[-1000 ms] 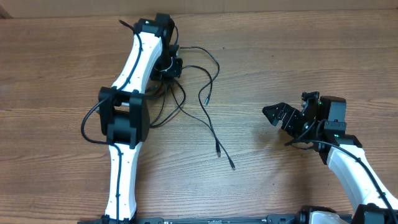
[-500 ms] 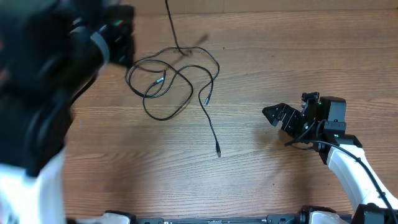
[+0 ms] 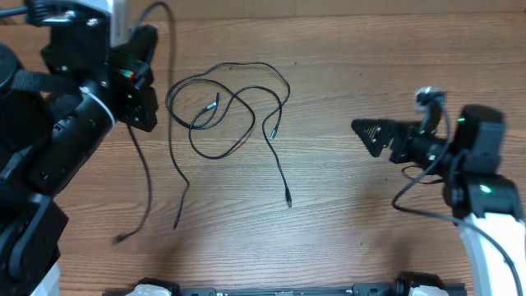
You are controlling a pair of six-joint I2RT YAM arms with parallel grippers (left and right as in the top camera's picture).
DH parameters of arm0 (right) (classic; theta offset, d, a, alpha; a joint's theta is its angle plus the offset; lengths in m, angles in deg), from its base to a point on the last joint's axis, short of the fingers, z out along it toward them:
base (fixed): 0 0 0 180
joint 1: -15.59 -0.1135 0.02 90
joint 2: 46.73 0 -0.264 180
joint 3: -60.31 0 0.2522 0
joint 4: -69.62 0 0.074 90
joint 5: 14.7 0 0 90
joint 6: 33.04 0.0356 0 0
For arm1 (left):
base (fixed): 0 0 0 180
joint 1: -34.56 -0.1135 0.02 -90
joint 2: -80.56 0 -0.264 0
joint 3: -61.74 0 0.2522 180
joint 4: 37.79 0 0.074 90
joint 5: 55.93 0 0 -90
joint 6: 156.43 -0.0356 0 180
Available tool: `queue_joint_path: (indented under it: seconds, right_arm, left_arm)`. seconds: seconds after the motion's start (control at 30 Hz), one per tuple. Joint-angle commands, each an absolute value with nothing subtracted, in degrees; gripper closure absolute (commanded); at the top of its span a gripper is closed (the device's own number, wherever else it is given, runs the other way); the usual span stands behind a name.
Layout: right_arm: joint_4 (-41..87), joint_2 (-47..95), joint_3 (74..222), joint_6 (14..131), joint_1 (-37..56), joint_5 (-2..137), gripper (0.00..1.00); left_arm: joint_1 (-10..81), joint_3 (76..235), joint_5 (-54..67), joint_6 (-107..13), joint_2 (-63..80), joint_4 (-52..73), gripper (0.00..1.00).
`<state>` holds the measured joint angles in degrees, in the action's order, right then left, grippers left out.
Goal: Untangle cables
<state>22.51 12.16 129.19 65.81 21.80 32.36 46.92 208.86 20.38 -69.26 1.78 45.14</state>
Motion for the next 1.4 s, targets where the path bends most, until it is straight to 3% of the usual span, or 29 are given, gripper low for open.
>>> queue_joint_path:
  seconds: [0.0,0.1,0.33,0.47,0.7,0.83,1.13,1.17,1.2,1.27,1.33,1.37]
  right_arm:
    - [21.6,9.0,135.1,58.0,21.6,25.1,0.0]
    - [24.4,5.9,137.1,54.3,21.6,14.5,0.0]
    - [33.2,4.0,137.1,52.0,21.6,0.8,0.01]
    - [37.2,4.0,137.1,52.6,21.6,-1.4,0.01]
    - [39.1,4.0,137.1,52.6,21.6,-1.4,0.02]
    - [38.6,4.0,137.1,52.6,21.6,-1.6,0.18]
    - [35.8,4.1,137.1,52.6,21.6,-1.5,0.19]
    - [35.8,4.1,137.1,52.6,21.6,-1.5,0.21]
    - [35.8,4.1,137.1,52.6,21.6,-1.5,0.3]
    - [35.8,4.3,137.1,52.6,21.6,-1.5,0.72]
    - [35.8,4.8,137.1,52.6,21.6,-1.3,0.95]
    - [35.8,5.3,137.1,52.6,21.6,-1.3,0.96]
  left_arm:
    - [47.0,208.5,4.9,-79.3,0.6,46.5,0.96]
    - [47.0,208.5,-9.8,-90.2,-1.1,50.4,0.96]
    - [47.0,208.5,-28.8,-98.6,-4.4,53.0,0.96]
    - [48.6,208.5,-31.2,-98.7,-6.9,55.7,0.96]
    - [59.0,208.5,-26.9,-102.7,-12.0,58.9,0.96]
    - [63.4,208.5,-25.3,-102.7,-15.2,58.4,0.96]
    - [66.1,208.5,-24.1,-102.0,-18.8,55.7,0.96]
    - [66.2,208.5,-24.5,-102.0,-19.0,55.7,0.96]
    - [66.4,208.5,-25.0,-101.9,-19.2,55.7,0.96]
    - [67.6,208.5,-25.5,-102.0,-19.9,55.7,0.96]
    - [68.9,208.5,-25.5,-102.0,-20.2,55.7,0.96]
    - [69.6,208.5,-25.5,-102.0,-20.3,55.7,0.96]
